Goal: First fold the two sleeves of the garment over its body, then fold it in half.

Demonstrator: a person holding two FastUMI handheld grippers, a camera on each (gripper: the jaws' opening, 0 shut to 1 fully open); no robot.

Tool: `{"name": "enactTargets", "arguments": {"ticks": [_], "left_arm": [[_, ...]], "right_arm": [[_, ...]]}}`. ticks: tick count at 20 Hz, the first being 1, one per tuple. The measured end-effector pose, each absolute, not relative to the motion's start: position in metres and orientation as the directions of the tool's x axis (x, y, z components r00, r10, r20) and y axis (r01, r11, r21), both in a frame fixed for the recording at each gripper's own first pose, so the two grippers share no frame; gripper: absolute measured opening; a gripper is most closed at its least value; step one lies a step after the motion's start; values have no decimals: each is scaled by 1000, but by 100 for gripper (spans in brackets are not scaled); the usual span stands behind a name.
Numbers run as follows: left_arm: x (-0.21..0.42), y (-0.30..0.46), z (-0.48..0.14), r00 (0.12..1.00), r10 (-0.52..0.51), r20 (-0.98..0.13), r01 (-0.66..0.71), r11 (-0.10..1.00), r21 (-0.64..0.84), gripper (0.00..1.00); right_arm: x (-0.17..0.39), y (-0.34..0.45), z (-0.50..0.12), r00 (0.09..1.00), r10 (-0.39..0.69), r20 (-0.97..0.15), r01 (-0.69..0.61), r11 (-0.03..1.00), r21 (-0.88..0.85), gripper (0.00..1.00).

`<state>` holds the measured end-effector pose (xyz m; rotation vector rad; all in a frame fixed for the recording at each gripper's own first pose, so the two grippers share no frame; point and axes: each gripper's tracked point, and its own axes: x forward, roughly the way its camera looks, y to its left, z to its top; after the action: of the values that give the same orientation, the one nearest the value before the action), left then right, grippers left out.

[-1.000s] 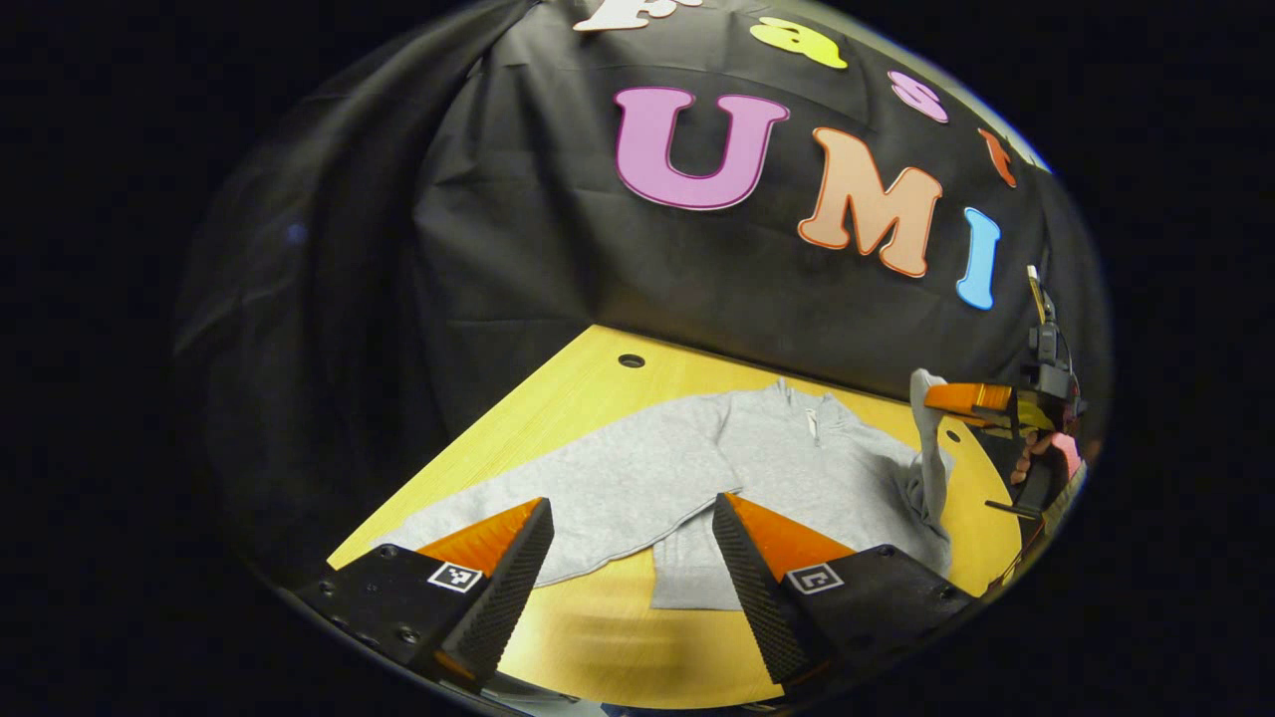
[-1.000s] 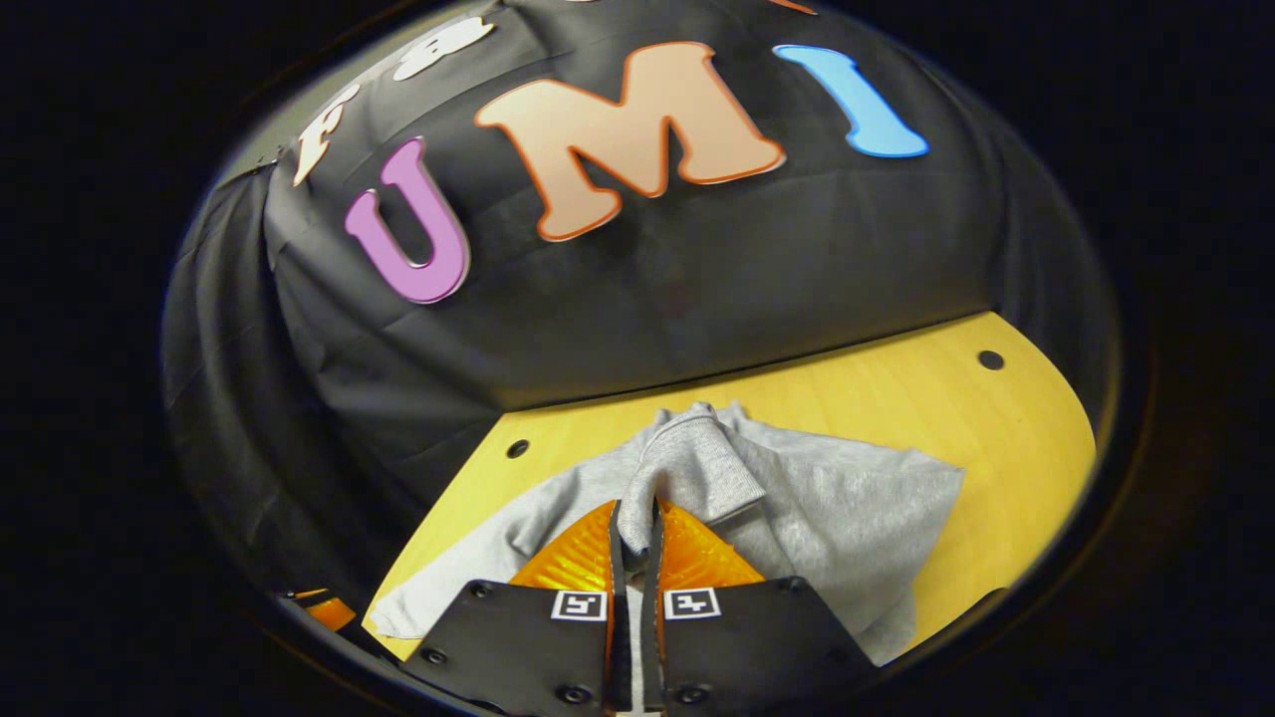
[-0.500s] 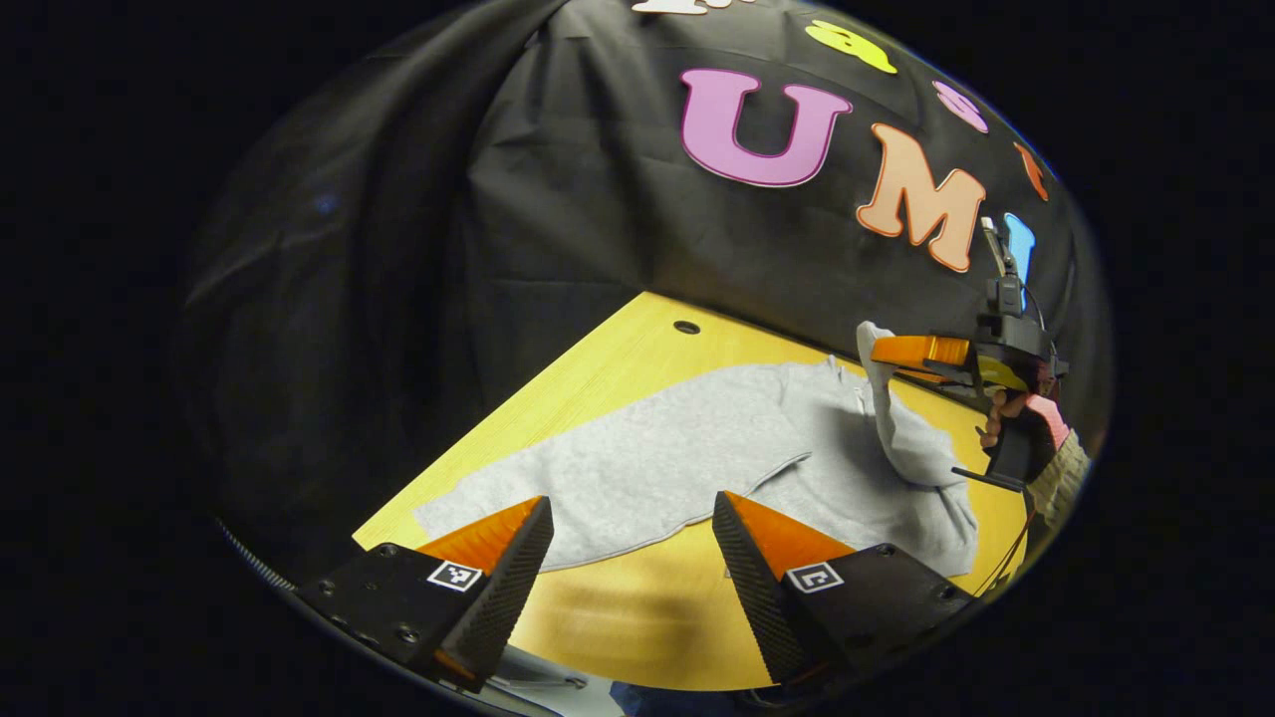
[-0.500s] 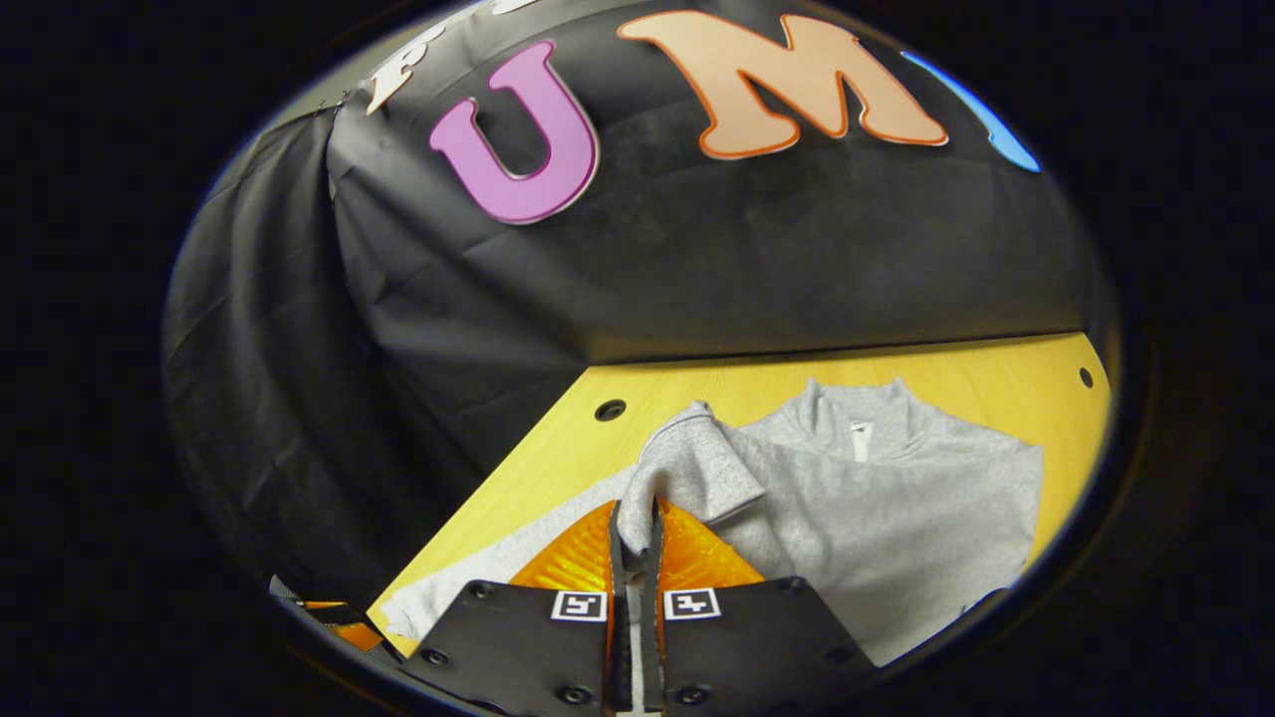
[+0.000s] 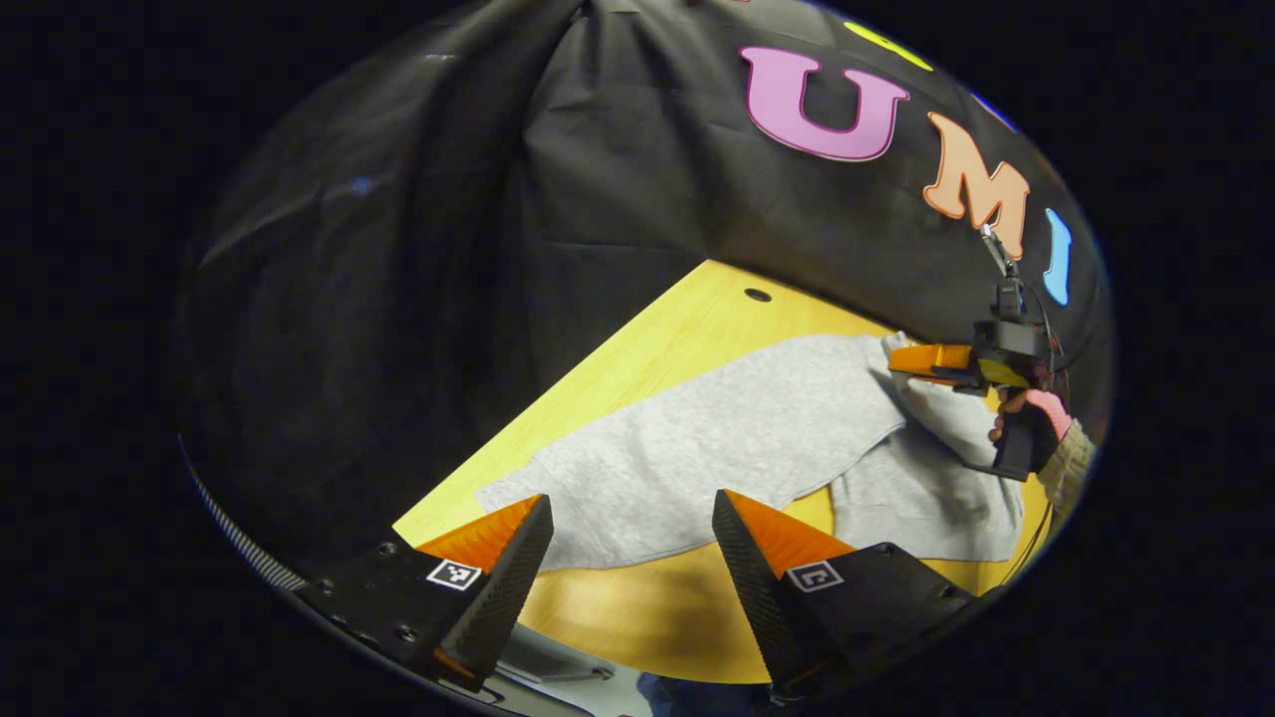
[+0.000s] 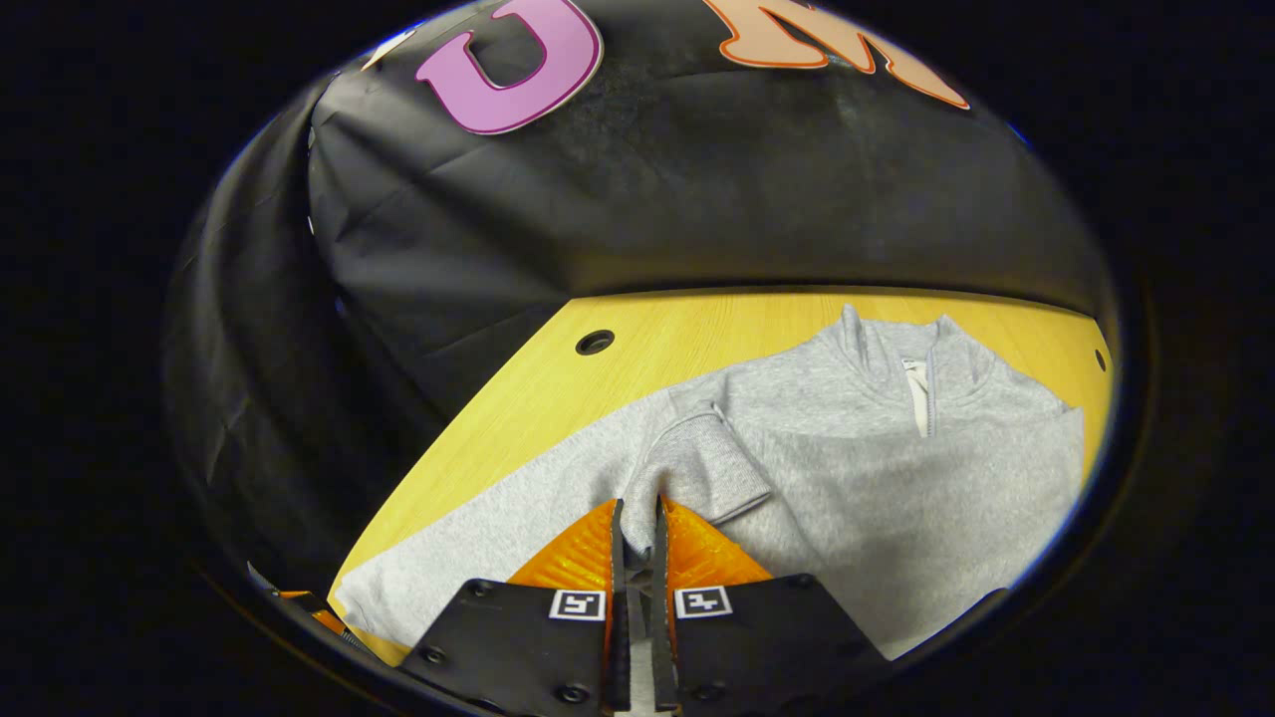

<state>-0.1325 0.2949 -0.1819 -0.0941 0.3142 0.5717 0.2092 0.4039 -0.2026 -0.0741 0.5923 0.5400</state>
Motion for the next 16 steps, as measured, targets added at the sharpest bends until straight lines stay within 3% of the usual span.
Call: {"name": "enactTargets", "arguments": {"ticks": [5,8,10,14,16], "left_arm": [[-134,322,-206,753,549,-364,-585,811,14,94],[-133,329,-223,740,540,-401,-586,810,11,95],[-133,330,-226,731,540,-418,-586,810,23,95],[-133,332,-235,707,559,-434,-590,804,74,94],[-129,330,-233,720,550,-424,-571,816,88,95]], "right_arm": [[203,421,-186,634,546,-547,-573,807,143,37],[193,429,-175,623,568,-538,-595,791,146,79],[189,423,-167,636,560,-531,-599,792,119,94],[185,399,-132,682,556,-474,-591,802,90,98],[180,381,-118,703,544,-459,-580,811,73,94]]}}
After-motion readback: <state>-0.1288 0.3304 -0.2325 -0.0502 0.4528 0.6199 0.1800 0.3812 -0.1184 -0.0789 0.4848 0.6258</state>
